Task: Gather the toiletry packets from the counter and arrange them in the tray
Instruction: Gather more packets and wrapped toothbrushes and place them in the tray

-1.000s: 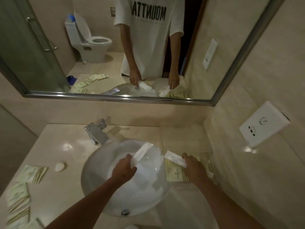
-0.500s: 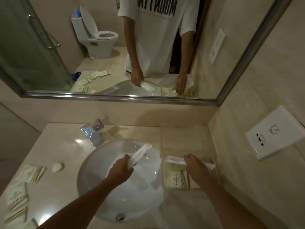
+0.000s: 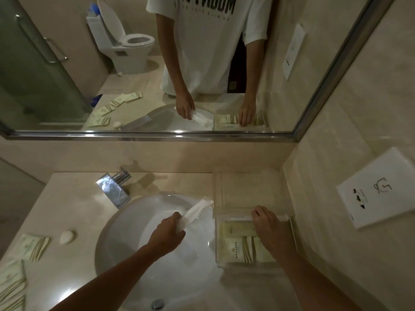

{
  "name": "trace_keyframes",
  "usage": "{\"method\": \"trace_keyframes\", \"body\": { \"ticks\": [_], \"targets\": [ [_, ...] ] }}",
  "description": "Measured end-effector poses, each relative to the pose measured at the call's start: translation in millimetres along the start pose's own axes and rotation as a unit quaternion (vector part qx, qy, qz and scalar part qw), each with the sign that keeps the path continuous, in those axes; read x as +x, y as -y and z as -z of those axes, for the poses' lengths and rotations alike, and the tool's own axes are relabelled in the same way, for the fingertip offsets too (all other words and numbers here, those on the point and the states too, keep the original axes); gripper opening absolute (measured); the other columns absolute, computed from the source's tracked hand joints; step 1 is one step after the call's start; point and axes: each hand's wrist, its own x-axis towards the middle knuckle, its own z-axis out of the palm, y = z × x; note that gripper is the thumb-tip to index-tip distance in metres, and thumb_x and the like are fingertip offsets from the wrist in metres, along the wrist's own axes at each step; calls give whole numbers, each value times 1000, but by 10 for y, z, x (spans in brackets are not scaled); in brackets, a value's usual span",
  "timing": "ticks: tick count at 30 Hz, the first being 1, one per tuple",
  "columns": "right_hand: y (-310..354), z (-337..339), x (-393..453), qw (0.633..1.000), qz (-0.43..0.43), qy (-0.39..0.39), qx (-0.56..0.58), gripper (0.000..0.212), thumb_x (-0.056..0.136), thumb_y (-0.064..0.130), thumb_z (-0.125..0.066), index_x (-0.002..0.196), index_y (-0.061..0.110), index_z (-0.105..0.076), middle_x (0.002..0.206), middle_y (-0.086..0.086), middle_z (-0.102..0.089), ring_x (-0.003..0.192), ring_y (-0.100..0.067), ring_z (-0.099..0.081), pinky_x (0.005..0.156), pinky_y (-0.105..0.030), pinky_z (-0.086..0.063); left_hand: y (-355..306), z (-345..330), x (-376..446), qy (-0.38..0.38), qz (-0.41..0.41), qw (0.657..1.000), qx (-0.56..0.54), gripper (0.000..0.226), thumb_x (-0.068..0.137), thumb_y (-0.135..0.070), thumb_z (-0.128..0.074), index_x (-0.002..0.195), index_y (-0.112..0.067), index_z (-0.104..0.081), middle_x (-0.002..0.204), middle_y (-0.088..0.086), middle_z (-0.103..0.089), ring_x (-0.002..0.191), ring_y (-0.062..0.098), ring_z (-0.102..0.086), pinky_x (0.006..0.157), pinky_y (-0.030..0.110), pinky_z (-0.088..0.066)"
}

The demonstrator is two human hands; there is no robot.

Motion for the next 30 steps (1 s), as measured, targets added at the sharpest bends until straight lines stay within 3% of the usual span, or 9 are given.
{"method": "trace_keyframes", "body": {
  "ticks": [5, 11, 17, 22, 27, 30],
  "targets": [
    [12, -88, 20, 999, -23, 30, 27, 56, 29, -9, -85, 78, 14, -67, 79, -2, -64, 53, -12, -63, 39, -21, -46, -46, -26, 35, 7, -1, 1000, 10, 32, 78, -20, -55, 110, -15, -49, 93, 4, -59, 76, 24, -56, 63, 37, -48],
    [25, -256, 84, 996, -47, 54, 47, 55, 27, -12, -86, 71, 12, -63, 77, -6, -62, 47, -15, -61, 38, -23, -46, -64, -32, 63, 7, -7, 1000, 13, 29, 79, -18, -54, 106, -14, -47, 94, 5, -59, 78, 25, -55, 66, 38, -48],
    [-41, -550, 49, 990, 4, 135, -29, 38, 49, 2, -83, 78, 21, -66, 80, -1, -58, 75, -18, -57, 54, -31, -49, -109, -37, 26, 4, -60, 998, 12, 33, 80, -10, -54, 101, -22, -32, 93, 2, -52, 72, 24, -53, 57, 33, -46],
    [-4, -570, 82, 985, -20, 170, -2, 28, 66, 7, -77, 85, 23, -65, 86, 1, -59, 76, -15, -59, 59, -30, -50, -170, 29, 0, -6, -126, 991, 44, 30, 79, -6, -51, 90, -22, -28, 86, 0, -46, 65, 23, -45, 56, 37, -41],
    [72, -461, 62, 987, -64, 127, 71, 33, 47, 10, -90, 61, 22, -63, 66, 2, -58, 55, -13, -56, 46, -27, -48, -195, 22, 18, -31, -184, 977, 107, 14, 83, -2, -49, 83, -14, -40, 86, 7, -51, 65, 23, -45, 56, 32, -37],
    [55, -344, -16, 987, -68, 98, 104, 8, 79, 18, -73, 82, 13, -68, 86, -5, -62, 79, -23, -60, 67, -31, -48, -164, -56, 85, -27, -222, 962, 157, 9, 86, -4, -50, 84, -13, -48, 90, 8, -58, 60, 27, -54, 55, 39, -48]
  ]
}}
